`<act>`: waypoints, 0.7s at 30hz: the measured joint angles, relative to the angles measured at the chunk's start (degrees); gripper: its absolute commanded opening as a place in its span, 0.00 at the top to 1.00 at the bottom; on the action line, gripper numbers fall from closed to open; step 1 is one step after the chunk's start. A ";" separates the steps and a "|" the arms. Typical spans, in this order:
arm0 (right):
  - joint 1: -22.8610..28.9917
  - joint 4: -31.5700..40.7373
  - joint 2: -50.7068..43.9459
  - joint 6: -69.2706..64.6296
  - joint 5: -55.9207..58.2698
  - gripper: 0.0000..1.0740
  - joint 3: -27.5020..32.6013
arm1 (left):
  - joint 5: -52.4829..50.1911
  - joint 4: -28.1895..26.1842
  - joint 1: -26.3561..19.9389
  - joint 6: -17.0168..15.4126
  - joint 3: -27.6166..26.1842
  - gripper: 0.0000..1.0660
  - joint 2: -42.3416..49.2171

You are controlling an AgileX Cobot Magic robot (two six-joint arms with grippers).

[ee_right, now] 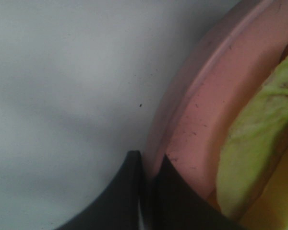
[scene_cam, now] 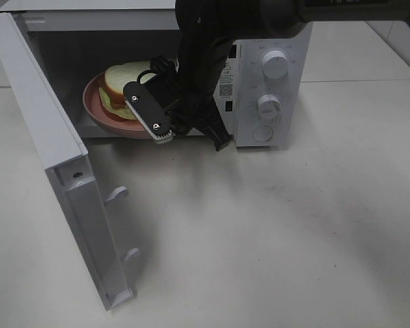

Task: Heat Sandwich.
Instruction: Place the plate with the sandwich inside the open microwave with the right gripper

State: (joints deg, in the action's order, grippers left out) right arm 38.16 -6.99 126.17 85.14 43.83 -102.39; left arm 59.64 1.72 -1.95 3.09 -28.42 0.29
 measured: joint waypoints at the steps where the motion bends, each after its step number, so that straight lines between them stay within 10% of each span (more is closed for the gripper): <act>1: 0.00 -0.40 0.52 -0.52 0.29 0.97 -0.92 | 0.00 0.00 0.00 0.00 0.00 0.06 0.00; 21: 0.00 -2.01 8.65 -4.35 1.55 0.96 -13.46 | 0.00 0.00 0.00 0.00 0.00 0.06 0.00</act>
State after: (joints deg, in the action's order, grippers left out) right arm 38.16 -9.00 134.82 80.79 45.38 -115.85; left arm 59.64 1.72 -1.95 3.09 -28.42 0.29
